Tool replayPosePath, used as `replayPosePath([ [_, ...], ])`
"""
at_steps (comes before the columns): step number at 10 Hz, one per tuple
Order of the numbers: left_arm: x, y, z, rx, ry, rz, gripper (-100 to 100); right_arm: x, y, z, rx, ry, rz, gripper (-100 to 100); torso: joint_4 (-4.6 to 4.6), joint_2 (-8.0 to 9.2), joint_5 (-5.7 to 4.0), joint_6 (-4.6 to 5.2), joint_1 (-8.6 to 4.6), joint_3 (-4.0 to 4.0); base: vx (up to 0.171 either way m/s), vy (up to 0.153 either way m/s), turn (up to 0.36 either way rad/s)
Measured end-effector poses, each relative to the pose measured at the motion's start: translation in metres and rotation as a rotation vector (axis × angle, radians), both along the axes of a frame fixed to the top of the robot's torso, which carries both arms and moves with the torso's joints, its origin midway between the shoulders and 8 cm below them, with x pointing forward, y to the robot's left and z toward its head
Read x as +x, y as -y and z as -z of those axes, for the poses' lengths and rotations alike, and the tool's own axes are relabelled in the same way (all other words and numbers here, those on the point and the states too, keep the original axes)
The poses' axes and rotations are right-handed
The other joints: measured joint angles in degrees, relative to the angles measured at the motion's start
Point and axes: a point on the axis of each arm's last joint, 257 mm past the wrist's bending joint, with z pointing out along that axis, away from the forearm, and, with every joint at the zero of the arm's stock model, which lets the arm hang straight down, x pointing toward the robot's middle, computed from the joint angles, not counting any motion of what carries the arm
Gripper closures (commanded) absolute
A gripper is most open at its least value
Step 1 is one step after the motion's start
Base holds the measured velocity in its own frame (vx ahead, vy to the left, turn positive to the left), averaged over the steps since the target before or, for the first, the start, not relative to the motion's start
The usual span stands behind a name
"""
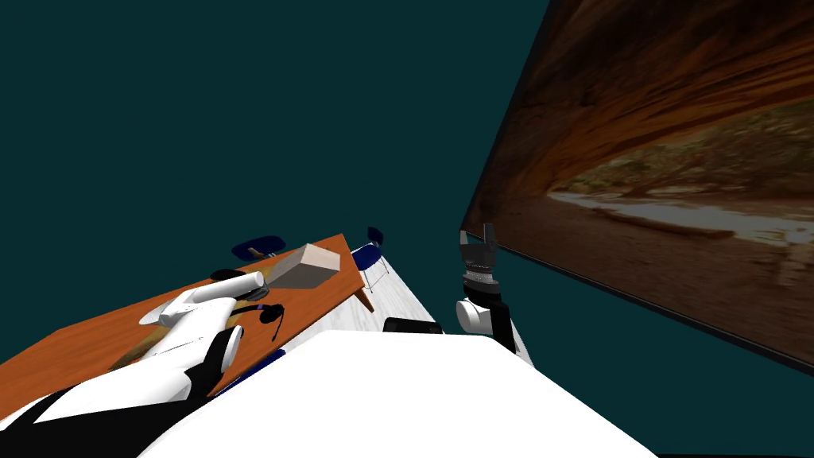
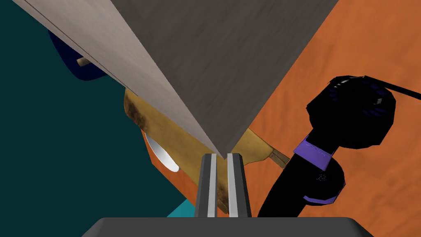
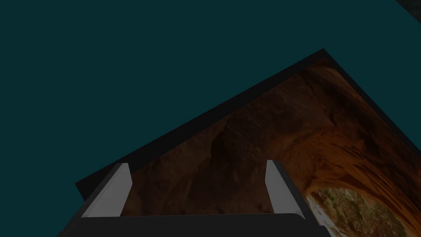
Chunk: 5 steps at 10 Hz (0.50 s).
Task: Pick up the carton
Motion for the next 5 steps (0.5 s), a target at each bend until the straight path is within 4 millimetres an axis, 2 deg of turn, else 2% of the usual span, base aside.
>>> replayPosePath([
  [1,0.003,-0.006,-0.015,0.011,0.007,0.002,100,0.000,0.000,0.000,0.000,0.000,0.000,0,0.03,0.16,-0.03,0.01,-0.14,0.09,-0.081,-0.187,-0.048],
  [2,0.005,-0.011,-0.028,0.022,0.012,0.004,100,0.000,0.000,0.000,0.000,0.000,0.000,0,0.05,0.15,-0.08,-0.02,-0.11,0.10,-0.032,-0.117,0.014],
  [4,0.009,-0.017,-0.052,0.041,0.020,0.008,100,0.001,-0.003,0.000,0.001,-0.002,-0.008,0,0.03,-0.01,-0.17,0.33,-0.38,0.01,-0.026,-0.057,-0.027],
  [5,0.010,-0.017,-0.053,0.041,0.021,0.008,0,0.001,-0.003,0.000,0.001,-0.002,-0.009,0,0.01,-0.08,-0.15,0.32,-0.33,-0.03,0.000,0.000,0.000],
])
